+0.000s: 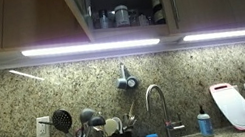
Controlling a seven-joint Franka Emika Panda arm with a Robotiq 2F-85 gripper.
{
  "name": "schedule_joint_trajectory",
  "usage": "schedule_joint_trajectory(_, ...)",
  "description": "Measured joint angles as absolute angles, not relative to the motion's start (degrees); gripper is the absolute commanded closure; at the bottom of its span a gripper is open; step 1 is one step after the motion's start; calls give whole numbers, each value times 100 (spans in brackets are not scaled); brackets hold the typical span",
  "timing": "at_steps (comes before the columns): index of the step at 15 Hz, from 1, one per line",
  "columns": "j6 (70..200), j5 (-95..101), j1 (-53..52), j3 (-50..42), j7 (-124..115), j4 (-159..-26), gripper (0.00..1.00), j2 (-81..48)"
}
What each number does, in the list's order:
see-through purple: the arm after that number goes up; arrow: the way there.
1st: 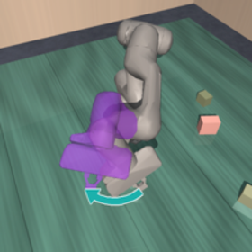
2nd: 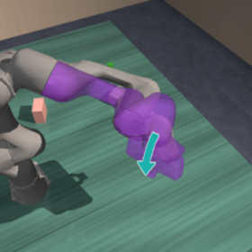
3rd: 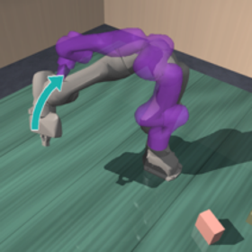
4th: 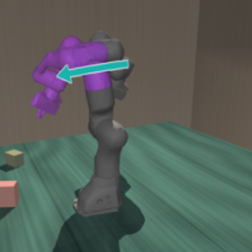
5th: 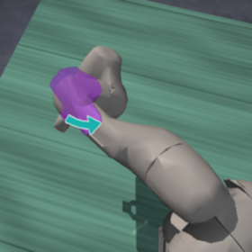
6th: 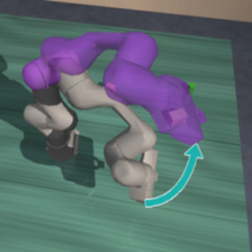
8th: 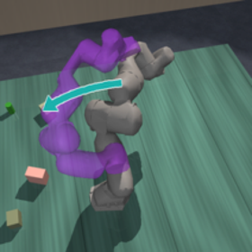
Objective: Take the salt shaker from the cabinet and put it on the counter
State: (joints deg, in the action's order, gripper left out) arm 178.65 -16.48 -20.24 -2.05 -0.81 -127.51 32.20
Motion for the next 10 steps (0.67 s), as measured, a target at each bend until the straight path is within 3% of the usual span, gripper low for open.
schedule_joint_trajectory(5, 18759, -1714, -1787, -204, -647, -11898, 0, 2264)
schedule_joint_trajectory(10, 18860, -1688, -1301, -178, -749, -11141, 0, 1420)
